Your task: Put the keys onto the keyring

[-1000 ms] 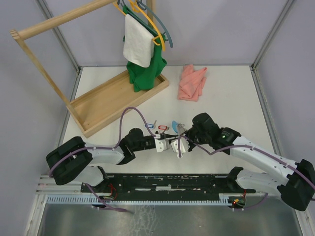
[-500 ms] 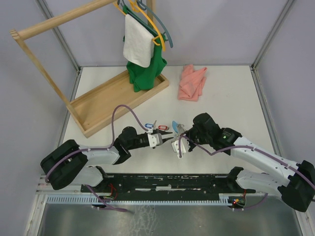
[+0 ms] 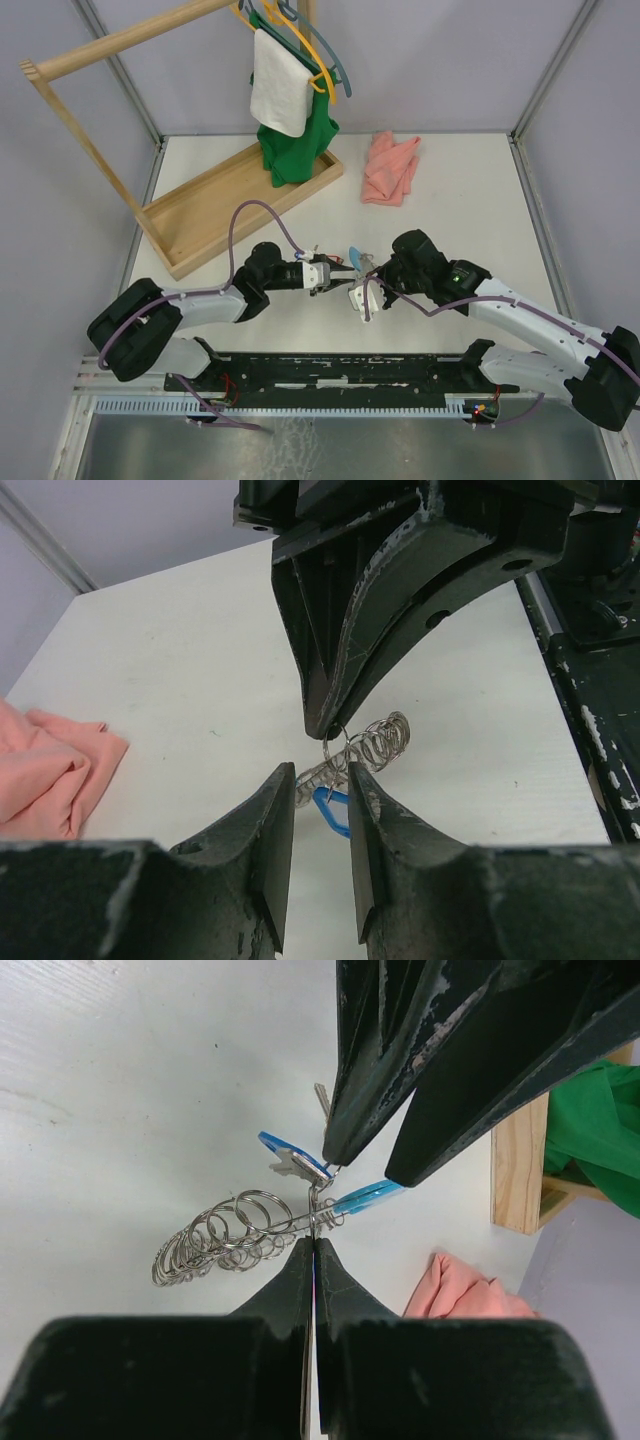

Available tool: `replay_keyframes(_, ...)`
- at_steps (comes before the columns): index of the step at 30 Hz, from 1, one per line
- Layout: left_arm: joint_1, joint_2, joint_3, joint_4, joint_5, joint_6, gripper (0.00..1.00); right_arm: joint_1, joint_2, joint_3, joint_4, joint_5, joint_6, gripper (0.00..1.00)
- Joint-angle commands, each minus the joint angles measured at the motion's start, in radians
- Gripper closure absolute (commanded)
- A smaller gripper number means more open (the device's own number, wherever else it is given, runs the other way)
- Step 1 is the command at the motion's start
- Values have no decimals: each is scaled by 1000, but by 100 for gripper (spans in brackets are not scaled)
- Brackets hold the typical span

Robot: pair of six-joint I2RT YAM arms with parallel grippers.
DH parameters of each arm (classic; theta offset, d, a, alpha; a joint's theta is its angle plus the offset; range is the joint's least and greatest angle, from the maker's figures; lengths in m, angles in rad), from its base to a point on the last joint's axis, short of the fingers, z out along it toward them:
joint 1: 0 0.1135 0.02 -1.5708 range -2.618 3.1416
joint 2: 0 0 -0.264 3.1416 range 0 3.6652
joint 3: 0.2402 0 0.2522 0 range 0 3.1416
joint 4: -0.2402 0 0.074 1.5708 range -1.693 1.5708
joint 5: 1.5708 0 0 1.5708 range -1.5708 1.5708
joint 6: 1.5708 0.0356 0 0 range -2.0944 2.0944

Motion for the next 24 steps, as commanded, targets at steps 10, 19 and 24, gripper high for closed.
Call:
replay_keyframes(10,3,75,88,-56,92,22,72,0,-26,18,27,-44,3,99)
replay_keyframes(19,20,94,68,-23,80,-13,95,-18,-49,-15,116,-97,99,99)
replay_keyframes(24,45,108,46,29,116,-63,97,-68,-76,-63,231,-184,206,99)
